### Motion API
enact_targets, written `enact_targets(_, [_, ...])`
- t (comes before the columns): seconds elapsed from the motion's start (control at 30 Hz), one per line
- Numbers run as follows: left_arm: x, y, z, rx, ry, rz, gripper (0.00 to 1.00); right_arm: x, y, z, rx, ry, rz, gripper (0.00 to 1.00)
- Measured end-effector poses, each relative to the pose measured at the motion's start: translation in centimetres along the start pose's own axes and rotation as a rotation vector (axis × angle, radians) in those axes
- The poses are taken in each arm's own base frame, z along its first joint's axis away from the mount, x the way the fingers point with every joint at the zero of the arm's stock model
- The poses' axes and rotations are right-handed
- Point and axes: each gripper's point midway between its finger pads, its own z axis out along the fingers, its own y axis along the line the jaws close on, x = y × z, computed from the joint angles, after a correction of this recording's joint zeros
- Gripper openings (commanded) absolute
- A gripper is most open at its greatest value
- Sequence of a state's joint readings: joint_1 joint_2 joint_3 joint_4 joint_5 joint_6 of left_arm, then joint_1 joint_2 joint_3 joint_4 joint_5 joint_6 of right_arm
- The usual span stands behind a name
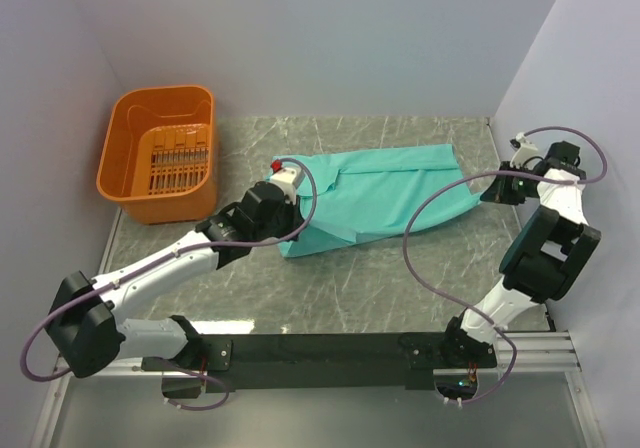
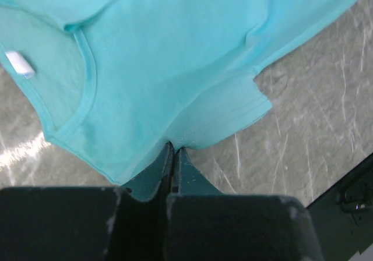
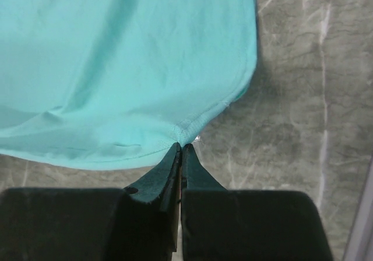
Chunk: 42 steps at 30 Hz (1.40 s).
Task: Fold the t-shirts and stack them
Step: Fold the tshirt
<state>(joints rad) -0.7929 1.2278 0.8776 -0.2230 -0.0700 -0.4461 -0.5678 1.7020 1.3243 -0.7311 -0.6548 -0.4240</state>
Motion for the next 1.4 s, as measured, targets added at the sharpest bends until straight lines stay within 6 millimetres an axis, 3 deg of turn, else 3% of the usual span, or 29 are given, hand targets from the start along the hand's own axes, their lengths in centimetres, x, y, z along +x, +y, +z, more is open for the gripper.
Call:
enact_targets(0.57, [-7.1,3.0,4.0,-0.083,-0.051,0.066,0.01,-3.9,0.6,4.2,-0.056,0.004,0.103,0.0])
enact_targets(0.73, [-7.6,4.3,5.7,-0.113,-0.031,0.088,0.01,-4.3,-0.2,5.6,-0.03,0.013,0.13,0.0])
enact_targets(0.93, [-8.1,5.2,7.5,-0.128,-0.012,0.111,0.01,-3.0,-1.3,7.3,0.003,0.057,0.173,0.0])
enact_targets(1.4, [-9.7,6.3,9.1,-0.136,-0.032,0.148,0.01,-3.8,-2.1,7.7,0.048,0.027,0.202,0.0])
